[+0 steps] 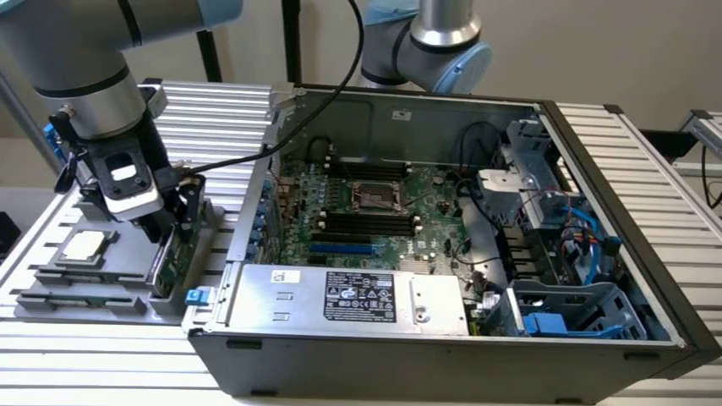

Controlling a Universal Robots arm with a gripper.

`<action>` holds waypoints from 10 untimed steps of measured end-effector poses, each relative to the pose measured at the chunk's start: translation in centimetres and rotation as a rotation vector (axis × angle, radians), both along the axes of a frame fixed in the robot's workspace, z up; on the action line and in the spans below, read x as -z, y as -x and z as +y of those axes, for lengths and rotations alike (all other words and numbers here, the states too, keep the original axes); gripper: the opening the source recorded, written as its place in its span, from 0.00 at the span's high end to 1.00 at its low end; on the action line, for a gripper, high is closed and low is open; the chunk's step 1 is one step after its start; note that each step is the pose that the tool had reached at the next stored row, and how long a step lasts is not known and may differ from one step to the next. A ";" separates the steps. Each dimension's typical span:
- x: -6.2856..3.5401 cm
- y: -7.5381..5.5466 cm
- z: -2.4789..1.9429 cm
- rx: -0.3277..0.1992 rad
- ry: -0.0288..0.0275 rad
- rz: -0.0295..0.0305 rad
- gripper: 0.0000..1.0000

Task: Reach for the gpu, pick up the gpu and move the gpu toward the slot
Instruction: 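Pick up the gpu and move the gpu toward the slot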

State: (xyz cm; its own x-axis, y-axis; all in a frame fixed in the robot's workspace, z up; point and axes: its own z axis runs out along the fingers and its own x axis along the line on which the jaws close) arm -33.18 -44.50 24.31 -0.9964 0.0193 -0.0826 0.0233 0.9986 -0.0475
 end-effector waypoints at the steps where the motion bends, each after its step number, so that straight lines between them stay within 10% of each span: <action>1: 0.01 0.0 0.00 0.000 -0.0002 -0.0001 0.52; 10: 0.06 0.0 -0.01 0.001 -0.0130 0.0006 0.52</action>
